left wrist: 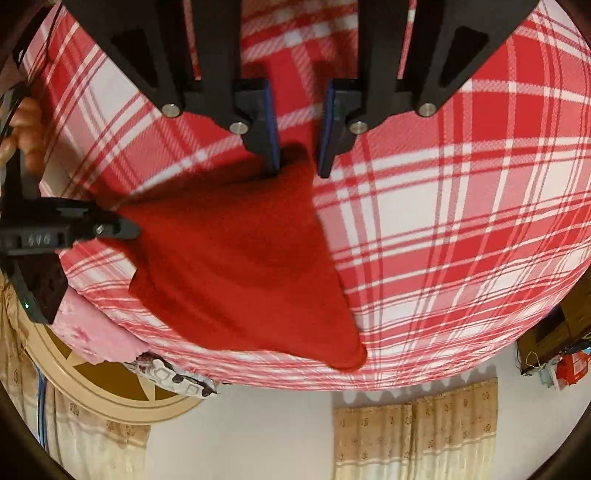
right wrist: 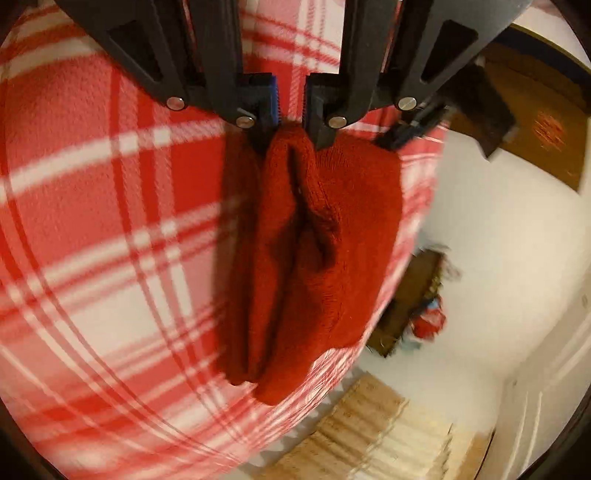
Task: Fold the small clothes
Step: 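Open the right tool and pull both tools back from the folded sweater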
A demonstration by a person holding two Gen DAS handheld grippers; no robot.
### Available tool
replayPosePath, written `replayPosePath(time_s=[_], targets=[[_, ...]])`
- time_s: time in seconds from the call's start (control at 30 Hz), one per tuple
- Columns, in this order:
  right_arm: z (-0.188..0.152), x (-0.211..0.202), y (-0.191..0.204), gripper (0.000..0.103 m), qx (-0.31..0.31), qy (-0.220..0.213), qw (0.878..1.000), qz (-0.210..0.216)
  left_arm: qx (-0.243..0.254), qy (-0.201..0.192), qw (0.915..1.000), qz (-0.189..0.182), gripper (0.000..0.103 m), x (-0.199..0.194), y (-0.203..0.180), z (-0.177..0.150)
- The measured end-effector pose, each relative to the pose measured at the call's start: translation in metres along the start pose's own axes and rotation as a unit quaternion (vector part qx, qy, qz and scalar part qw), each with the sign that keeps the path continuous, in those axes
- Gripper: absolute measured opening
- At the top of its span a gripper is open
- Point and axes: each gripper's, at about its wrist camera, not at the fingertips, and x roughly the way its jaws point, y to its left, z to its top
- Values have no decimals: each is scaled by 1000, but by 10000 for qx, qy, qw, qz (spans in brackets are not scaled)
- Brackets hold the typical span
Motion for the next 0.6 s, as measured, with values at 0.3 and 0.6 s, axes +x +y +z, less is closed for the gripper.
replayPosePath(time_s=[0.3, 0.6], targets=[[-1, -49, 65, 14, -1442, -775, 9765, -1399, -637, -373, 9957, -552, 49, -36, 29, 22], [25, 13, 112, 14, -2547, -782, 9387, -2189, -526, -425, 9972, 326, 52, 14, 0, 65]])
